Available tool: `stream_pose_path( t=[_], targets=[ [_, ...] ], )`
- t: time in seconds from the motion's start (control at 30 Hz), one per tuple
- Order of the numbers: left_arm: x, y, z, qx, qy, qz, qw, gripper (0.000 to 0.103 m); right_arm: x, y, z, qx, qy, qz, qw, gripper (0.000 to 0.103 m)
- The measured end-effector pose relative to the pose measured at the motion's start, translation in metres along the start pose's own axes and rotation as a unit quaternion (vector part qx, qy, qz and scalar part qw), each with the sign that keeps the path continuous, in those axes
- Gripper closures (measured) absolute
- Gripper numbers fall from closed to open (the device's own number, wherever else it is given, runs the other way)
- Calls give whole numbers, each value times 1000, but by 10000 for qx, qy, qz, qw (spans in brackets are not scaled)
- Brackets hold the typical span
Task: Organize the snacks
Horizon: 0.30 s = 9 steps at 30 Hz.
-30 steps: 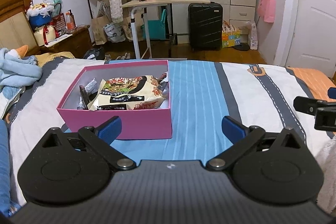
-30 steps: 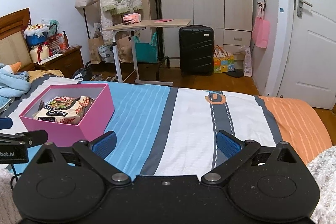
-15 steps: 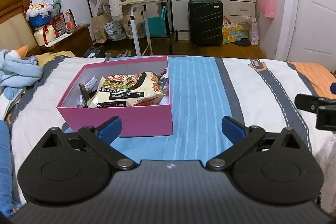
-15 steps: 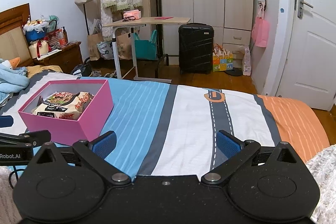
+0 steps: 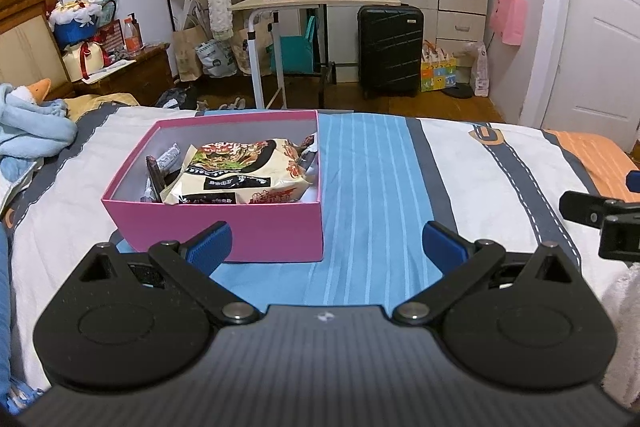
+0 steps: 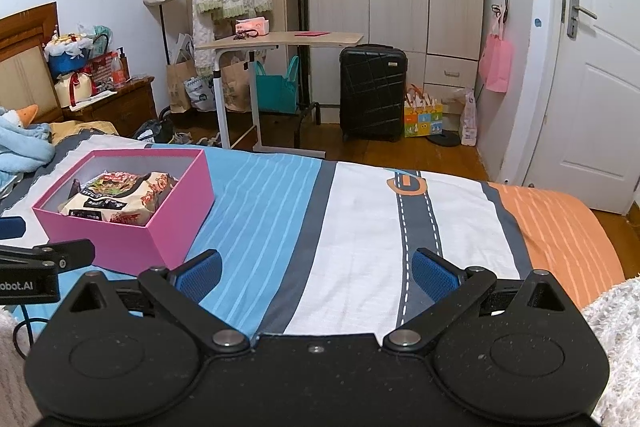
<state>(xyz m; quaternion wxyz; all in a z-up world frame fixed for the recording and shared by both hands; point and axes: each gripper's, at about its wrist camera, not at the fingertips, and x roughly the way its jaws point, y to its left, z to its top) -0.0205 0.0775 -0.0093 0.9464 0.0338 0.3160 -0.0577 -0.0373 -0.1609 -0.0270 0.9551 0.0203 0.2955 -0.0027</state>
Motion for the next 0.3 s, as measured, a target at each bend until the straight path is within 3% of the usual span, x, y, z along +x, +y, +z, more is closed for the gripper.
stream_pose_path(
  t=[0.3],
  targets=[
    [0,-2,0,54,6,106,9999,0,3,-1,1,-21,33,0,10000,1]
  ],
)
